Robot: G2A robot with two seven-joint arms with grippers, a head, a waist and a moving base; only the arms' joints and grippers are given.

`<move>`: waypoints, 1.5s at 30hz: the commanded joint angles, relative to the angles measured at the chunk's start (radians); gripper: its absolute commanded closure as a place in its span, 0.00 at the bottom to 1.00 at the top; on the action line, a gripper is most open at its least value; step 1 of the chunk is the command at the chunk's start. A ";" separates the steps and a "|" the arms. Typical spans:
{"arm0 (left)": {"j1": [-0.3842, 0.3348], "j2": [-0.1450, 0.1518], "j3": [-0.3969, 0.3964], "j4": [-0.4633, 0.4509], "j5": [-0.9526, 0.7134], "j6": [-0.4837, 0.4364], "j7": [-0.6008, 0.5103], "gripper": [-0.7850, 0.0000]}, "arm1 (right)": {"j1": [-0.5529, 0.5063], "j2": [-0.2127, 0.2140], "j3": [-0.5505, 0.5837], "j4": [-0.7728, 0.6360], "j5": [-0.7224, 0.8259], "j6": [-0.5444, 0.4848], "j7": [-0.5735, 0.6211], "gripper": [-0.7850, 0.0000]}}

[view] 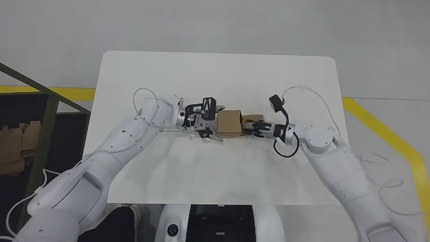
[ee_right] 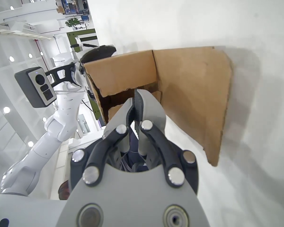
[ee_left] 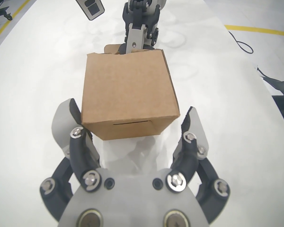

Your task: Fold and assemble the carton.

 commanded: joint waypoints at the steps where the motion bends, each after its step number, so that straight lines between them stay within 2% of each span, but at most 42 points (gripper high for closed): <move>1: 0.001 0.000 0.000 -0.003 0.000 0.000 -0.003 0.05 | 0.016 -0.007 -0.016 0.015 0.006 -0.001 0.004 1.00; 13: 0.001 -0.002 0.000 -0.001 -0.005 -0.003 -0.015 0.06 | 0.108 -0.054 -0.103 0.123 0.052 -0.027 0.035 1.00; 26: -0.002 -0.006 0.005 0.001 -0.002 -0.001 -0.019 0.06 | 0.137 -0.077 -0.125 0.193 0.079 -0.072 0.049 1.00; 34: 0.000 -0.004 0.000 0.000 0.000 -0.001 -0.013 0.05 | 0.072 -0.028 -0.028 0.082 -0.025 -0.051 0.003 1.00; 39: 0.003 -0.001 -0.003 0.000 0.001 -0.002 -0.011 0.05 | -0.029 0.019 0.088 -0.078 -0.099 -0.003 -0.047 1.00; 45: 0.007 0.002 -0.009 0.000 0.002 -0.002 -0.007 0.05 | -0.176 0.073 0.235 -0.289 -0.225 0.058 -0.045 1.00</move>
